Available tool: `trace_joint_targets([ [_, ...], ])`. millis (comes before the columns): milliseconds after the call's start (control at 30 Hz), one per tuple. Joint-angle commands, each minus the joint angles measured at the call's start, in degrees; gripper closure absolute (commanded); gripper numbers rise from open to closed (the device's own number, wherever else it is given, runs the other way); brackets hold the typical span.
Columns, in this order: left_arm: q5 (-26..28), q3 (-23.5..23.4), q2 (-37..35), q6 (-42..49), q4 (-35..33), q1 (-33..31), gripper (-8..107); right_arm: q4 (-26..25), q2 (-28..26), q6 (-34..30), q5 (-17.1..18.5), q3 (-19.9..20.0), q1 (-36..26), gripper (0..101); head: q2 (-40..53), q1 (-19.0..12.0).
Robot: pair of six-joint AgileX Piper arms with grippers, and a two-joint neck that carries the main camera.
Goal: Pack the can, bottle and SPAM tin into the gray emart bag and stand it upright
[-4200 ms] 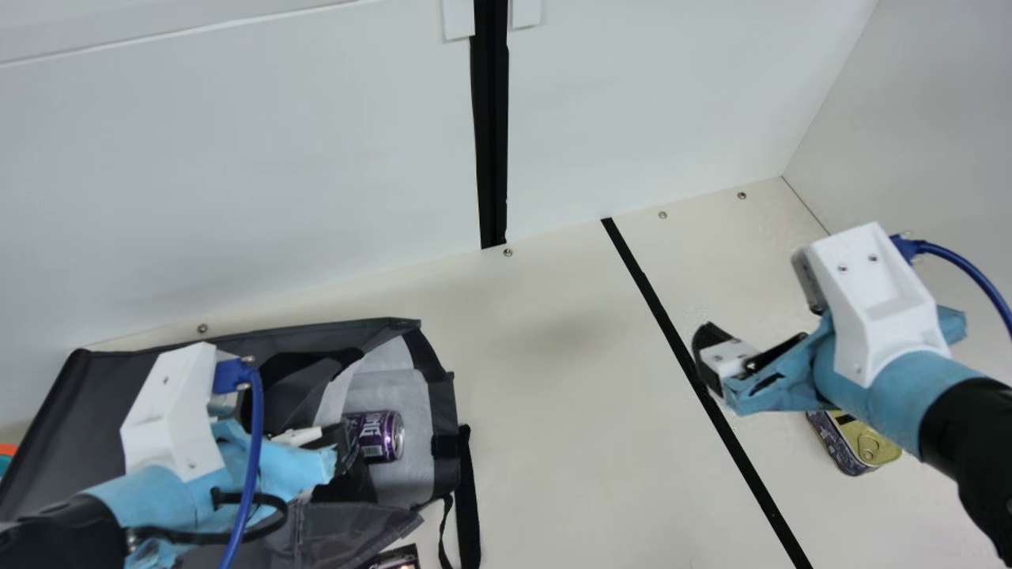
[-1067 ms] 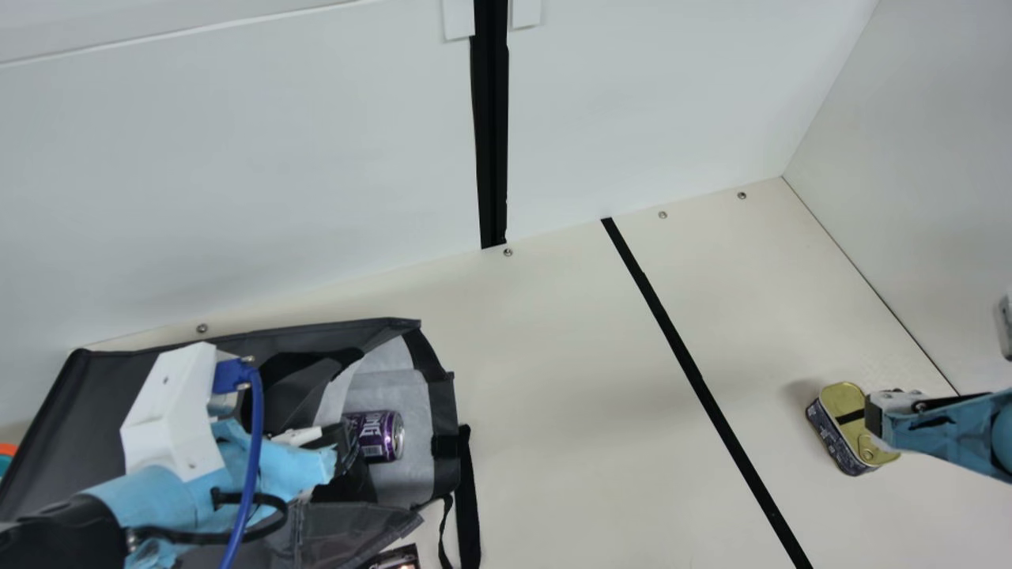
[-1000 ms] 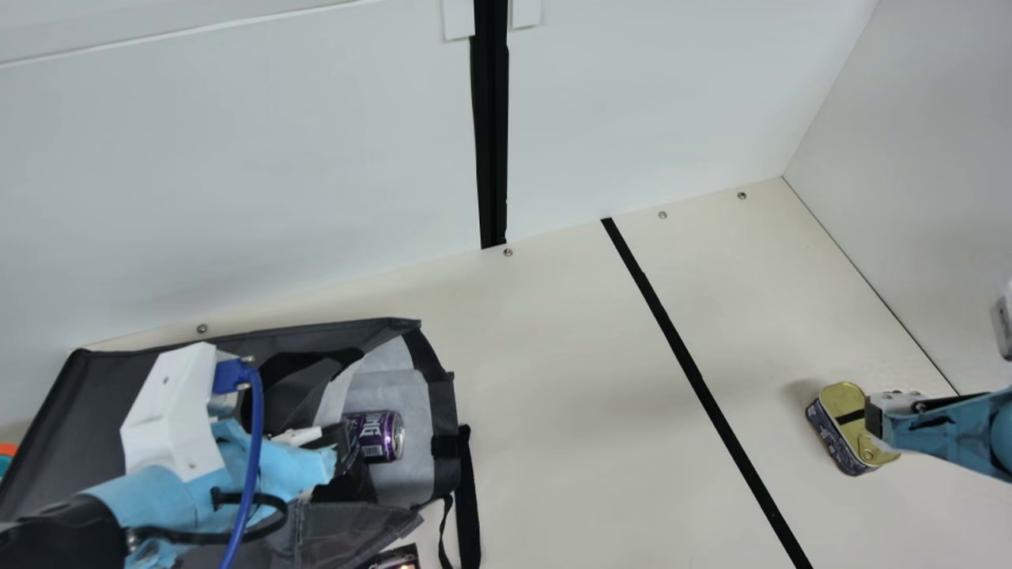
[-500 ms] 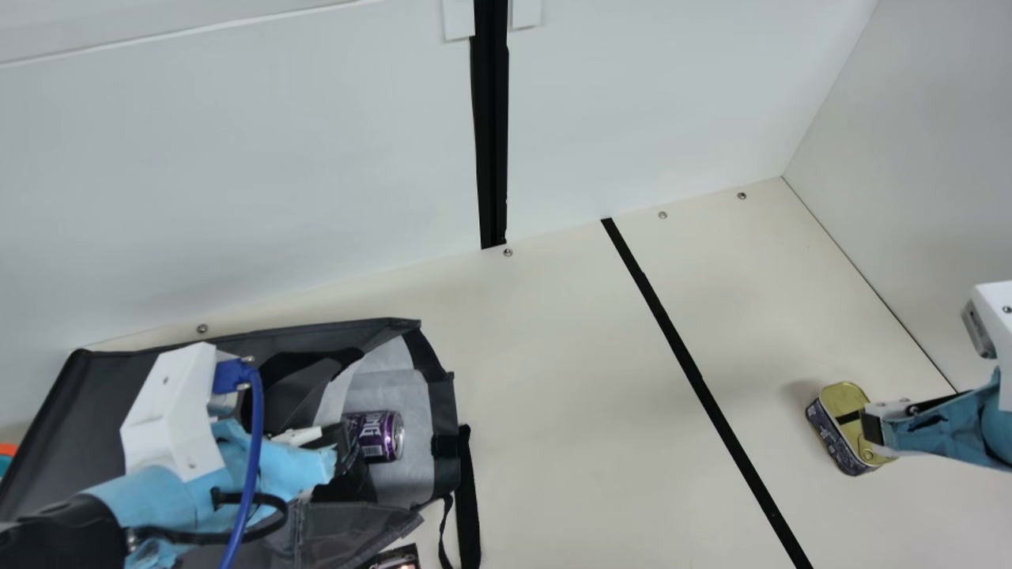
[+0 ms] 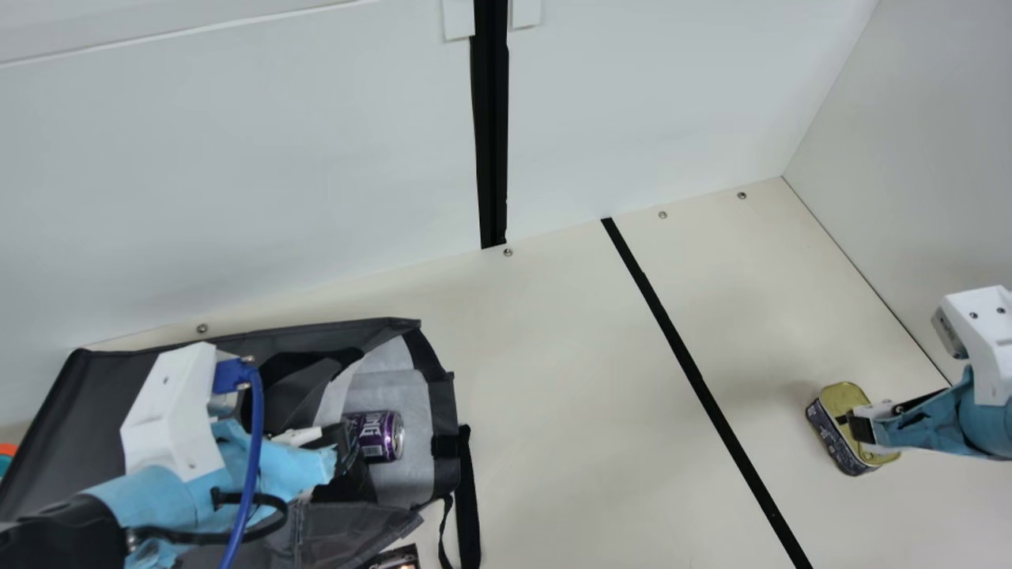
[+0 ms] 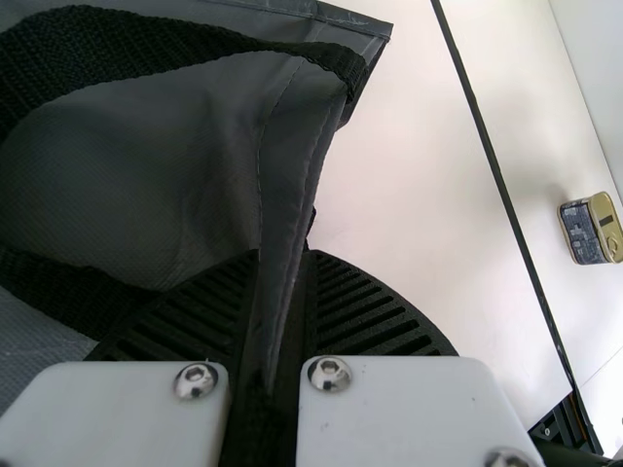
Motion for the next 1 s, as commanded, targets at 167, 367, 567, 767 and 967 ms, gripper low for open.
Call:
trace_joint_targets([
  [167,0.0,0.0,0.0,0.0,0.0,0.0,107,4.0,5.1,-7.4,-3.4,1.5,-1.3,6,0.0,-1.3],
  [367,0.0,0.0,0.0,0.0,0.0,0.0,107,7.2,9.3,-12.8,-6.2,2.8,-2.0,6,0.0,-1.3],
  [567,0.0,0.0,0.0,0.0,0.0,0.0,107,9.0,13.7,-17.8,-9.3,3.7,-2.0,6,0.0,-1.3],
  [767,0.0,0.0,0.0,0.0,0.0,0.0,107,9.9,17.7,-21.0,-11.6,3.9,-1.6,6,0.0,-1.3],
  [967,0.0,0.0,0.0,0.0,0.0,0.0,107,10.3,21.5,-22.6,-13.8,3.9,-1.0,6,0.0,-1.3],
])
